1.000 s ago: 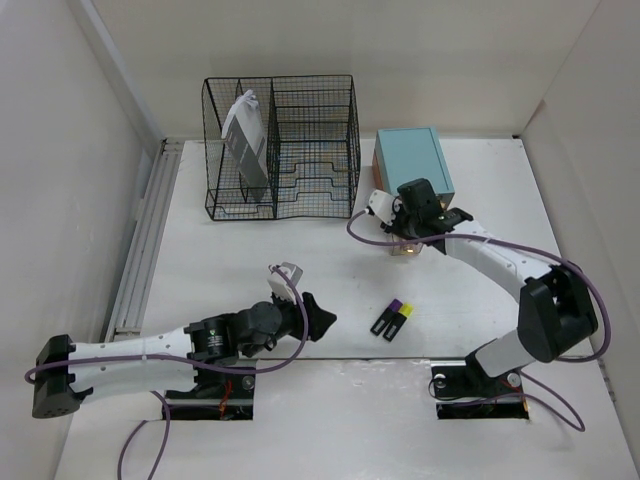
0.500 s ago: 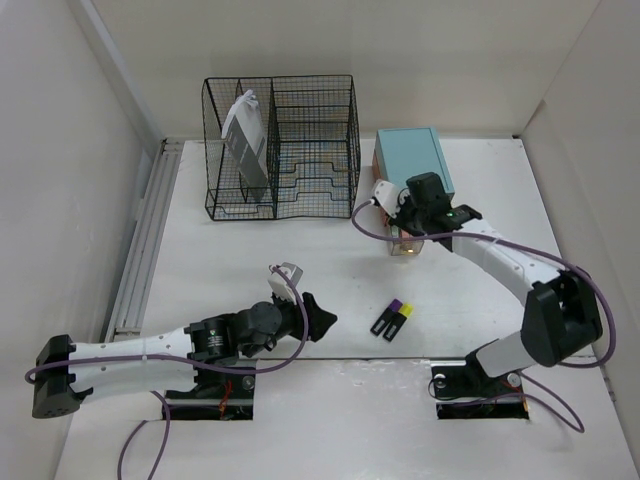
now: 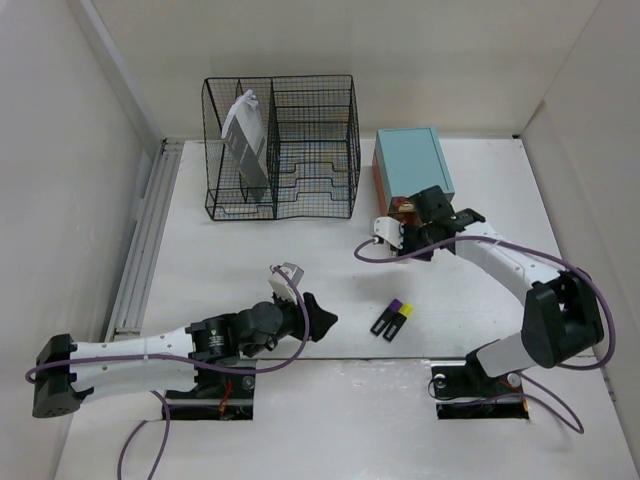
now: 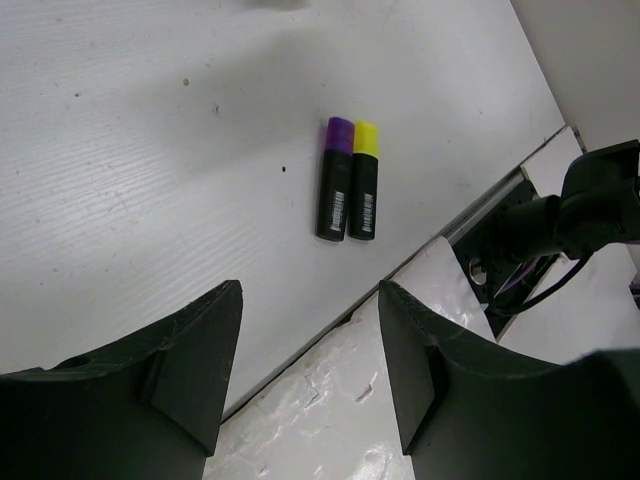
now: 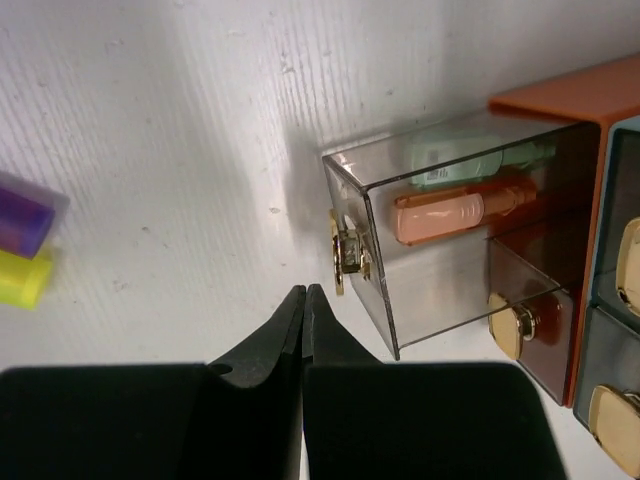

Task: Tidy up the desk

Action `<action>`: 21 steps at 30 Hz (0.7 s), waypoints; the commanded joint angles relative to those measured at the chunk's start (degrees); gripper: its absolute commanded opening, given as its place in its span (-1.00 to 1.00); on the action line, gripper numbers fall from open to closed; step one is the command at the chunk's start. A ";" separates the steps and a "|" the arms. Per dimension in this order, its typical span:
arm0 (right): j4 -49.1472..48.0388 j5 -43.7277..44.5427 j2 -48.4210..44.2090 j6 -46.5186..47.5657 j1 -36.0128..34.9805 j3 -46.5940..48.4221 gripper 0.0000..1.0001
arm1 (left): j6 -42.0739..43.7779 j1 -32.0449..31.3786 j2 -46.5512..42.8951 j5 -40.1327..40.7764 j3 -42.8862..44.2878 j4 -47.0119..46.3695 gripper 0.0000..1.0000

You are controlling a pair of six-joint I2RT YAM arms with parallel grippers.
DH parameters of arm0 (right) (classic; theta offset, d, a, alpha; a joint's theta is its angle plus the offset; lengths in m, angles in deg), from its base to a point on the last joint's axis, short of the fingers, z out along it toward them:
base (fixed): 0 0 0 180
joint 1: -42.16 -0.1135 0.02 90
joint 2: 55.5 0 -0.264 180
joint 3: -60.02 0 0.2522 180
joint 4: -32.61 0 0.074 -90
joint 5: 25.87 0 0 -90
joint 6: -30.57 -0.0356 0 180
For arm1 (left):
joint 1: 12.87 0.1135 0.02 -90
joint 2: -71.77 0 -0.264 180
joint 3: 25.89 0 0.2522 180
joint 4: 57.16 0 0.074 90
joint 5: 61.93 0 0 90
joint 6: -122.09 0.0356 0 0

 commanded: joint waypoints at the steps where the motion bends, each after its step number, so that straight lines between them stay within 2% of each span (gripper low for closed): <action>1: -6.67 3.53 0.44 -0.71 0.00 -0.82 -1.00 | -0.52 -0.25 -0.29 0.09 0.01 -2.34 0.06; 8: -22.67 17.86 5.54 -8.54 -2.63 -4.86 -1.00 | -0.52 -0.25 -0.29 0.09 0.01 -2.34 0.06; 21: -35.62 35.72 15.47 -13.47 -5.80 -1.79 -1.00 | -1.04 -0.25 -0.29 0.09 0.01 -2.34 0.06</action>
